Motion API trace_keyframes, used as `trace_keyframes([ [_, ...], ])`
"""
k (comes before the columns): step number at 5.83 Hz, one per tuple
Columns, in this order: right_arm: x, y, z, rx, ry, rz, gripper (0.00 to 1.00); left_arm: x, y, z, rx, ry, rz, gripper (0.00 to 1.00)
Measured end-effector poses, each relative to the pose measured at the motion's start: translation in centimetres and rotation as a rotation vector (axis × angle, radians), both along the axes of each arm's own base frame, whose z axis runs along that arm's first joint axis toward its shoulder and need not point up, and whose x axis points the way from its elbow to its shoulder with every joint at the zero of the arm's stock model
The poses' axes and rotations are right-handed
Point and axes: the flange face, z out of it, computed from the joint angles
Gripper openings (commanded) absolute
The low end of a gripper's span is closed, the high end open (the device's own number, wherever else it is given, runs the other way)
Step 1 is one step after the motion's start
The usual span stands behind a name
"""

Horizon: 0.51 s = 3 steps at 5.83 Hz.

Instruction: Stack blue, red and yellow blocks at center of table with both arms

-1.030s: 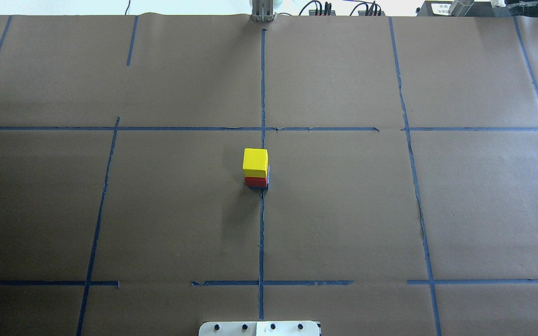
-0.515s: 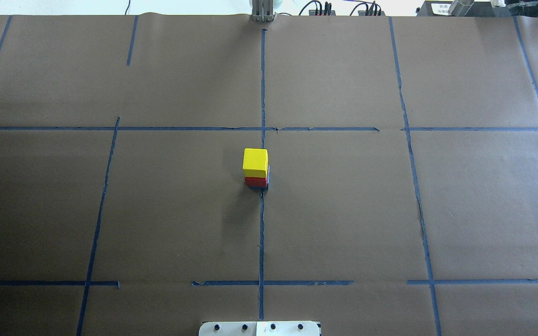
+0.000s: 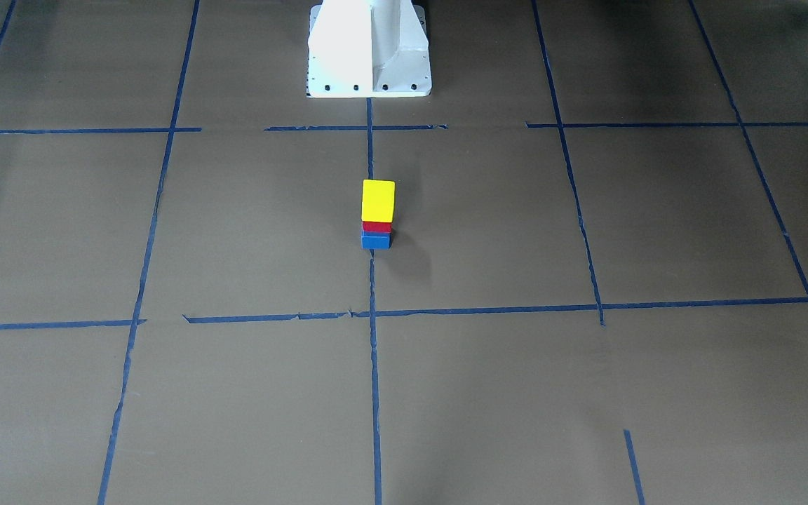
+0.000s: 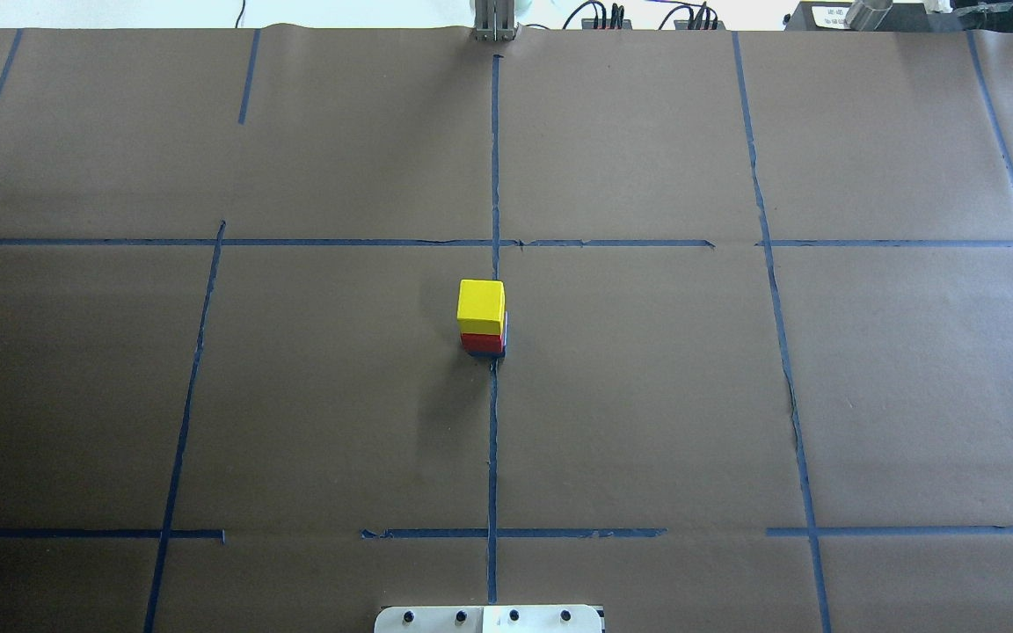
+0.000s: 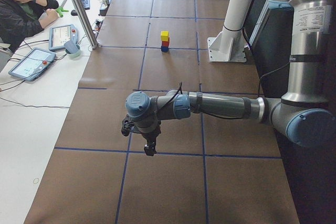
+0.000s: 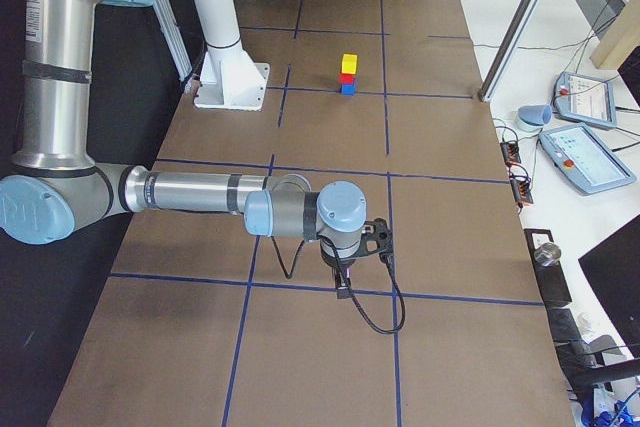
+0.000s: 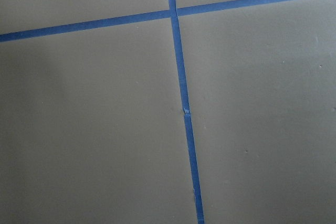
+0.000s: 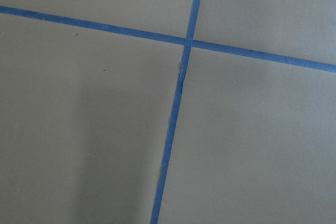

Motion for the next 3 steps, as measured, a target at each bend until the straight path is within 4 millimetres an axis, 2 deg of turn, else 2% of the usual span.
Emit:
trace_keyframes([
  [3, -0.44, -0.25, 0.46, -0.021, 0.007, -0.003, 1.0, 0.05, -0.03, -0.4, 0.01, -0.002, 0.002, 1.0],
])
